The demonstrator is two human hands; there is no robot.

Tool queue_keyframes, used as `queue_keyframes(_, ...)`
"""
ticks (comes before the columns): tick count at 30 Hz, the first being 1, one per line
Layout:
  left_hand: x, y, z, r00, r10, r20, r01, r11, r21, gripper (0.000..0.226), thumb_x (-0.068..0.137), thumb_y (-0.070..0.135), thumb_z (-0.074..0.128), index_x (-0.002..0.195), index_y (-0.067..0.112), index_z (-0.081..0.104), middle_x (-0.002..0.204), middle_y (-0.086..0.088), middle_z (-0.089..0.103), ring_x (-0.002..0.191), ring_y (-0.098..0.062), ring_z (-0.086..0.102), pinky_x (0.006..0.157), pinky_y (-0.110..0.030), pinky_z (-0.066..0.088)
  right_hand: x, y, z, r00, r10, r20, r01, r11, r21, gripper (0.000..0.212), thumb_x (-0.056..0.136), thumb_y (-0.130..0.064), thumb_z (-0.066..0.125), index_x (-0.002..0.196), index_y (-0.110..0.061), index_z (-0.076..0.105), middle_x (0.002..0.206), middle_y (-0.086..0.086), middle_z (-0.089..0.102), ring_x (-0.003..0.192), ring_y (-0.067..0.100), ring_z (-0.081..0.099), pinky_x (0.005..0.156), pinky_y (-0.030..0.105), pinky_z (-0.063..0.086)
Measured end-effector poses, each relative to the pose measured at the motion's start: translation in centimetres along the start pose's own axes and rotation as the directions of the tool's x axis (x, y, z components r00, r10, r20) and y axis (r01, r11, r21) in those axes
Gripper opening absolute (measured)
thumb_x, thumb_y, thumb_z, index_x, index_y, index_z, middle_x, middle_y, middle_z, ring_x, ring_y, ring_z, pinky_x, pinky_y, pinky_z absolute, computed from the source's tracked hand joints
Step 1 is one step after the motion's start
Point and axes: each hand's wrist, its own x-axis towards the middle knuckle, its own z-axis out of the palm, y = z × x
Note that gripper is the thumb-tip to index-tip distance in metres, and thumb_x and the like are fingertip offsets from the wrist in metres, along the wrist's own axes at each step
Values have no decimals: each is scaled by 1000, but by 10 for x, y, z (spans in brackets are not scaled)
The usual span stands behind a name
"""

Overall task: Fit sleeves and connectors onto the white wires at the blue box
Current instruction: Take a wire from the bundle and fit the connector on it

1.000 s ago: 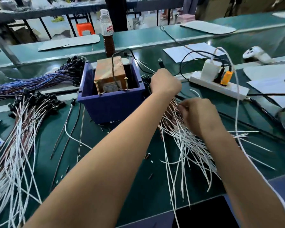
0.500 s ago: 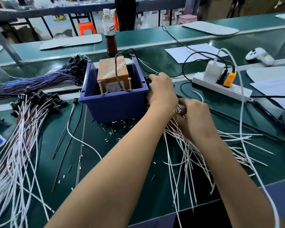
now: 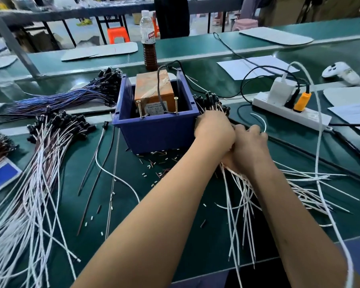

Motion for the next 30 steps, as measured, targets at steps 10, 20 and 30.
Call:
queue_keyframes(10,2,15,6,991,-133,-12,107,846,-522,47,94,19,60,135,0,46,137,-23,54,126,-38,55,96,-38,49,37,15,-5,991,60,-117,-64,997,-31,26,88,-25,68,103,-4,69,108,25,69,101,43,66,71,35,40)
queue_keyframes(20,-23,-4,2,988,-65,-137,-7,884,-468,19,91,5,54,110,5,52,123,-23,53,111,-39,57,82,-36,48,35,16,-1,971,10,-237,-28,997,-76,29,90,-30,68,112,-12,74,114,19,67,111,41,59,93,39,47)
queue_keyframes(30,-24,-8,12,969,-247,14,163,593,-789,30,93,8,55,122,0,55,127,-19,60,111,-33,60,87,-35,52,26,5,-8,943,77,-323,-50,995,91,13,86,-23,77,97,-19,81,99,18,75,99,41,68,84,40,55)
